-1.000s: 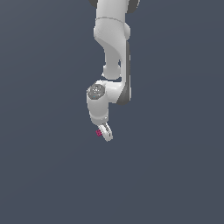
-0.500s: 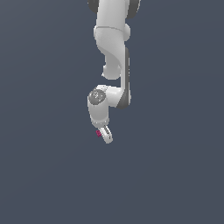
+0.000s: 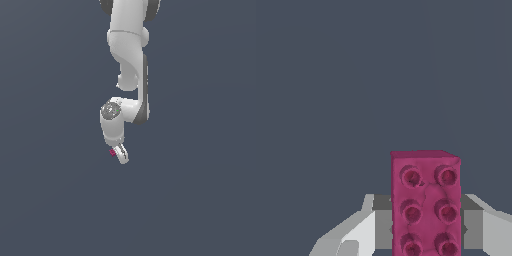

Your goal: Pick up the object and move it to a goal position.

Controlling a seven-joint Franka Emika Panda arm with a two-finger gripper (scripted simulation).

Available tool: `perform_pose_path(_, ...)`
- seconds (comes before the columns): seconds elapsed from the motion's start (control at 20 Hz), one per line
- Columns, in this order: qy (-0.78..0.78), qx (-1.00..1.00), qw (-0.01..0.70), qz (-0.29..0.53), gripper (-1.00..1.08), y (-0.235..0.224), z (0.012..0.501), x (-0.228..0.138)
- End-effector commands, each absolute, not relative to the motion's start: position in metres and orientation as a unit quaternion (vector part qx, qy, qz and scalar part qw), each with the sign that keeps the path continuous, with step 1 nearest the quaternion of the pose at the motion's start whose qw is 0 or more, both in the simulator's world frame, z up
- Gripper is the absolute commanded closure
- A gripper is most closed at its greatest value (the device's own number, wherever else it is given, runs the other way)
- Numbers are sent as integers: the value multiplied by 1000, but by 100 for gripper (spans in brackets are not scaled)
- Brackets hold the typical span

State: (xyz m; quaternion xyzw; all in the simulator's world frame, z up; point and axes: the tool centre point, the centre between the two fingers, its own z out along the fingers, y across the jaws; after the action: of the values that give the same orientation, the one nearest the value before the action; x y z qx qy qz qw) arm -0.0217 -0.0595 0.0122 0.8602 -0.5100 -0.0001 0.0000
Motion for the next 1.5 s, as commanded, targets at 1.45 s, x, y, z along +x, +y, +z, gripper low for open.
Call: perform_pose_path(1.45,-511,860,0,0,108,-3,201,-81)
